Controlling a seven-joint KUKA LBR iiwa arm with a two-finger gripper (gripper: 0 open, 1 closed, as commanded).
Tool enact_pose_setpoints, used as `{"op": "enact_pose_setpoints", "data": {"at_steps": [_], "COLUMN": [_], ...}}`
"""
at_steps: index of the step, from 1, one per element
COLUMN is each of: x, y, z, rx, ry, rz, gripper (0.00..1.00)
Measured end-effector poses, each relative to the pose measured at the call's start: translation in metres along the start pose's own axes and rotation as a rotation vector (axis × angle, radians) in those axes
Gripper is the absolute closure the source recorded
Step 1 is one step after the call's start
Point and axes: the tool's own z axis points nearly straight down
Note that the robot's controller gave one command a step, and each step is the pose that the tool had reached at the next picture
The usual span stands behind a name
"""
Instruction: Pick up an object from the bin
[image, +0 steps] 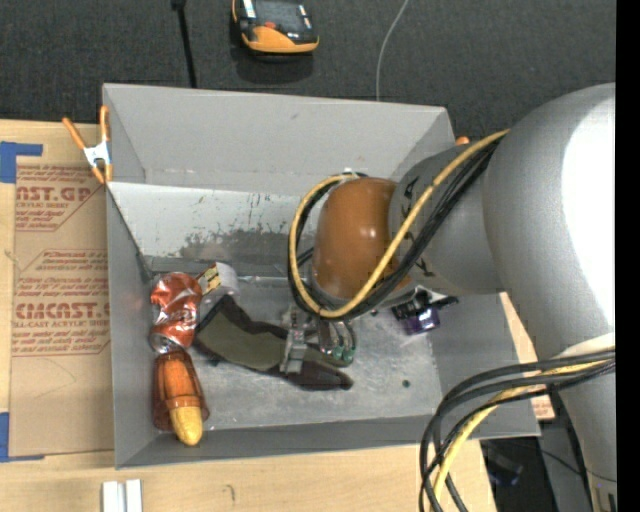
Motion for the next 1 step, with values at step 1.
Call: {"op": "enact_pose_setpoints", "data": {"at_steps": [1], "x": [0.0136], "y": [-0.0101], "z": [-0.1897], "rx": [0.001], "ry": [-0.008], "rz": [-0.043], "gripper": [1.0]}}
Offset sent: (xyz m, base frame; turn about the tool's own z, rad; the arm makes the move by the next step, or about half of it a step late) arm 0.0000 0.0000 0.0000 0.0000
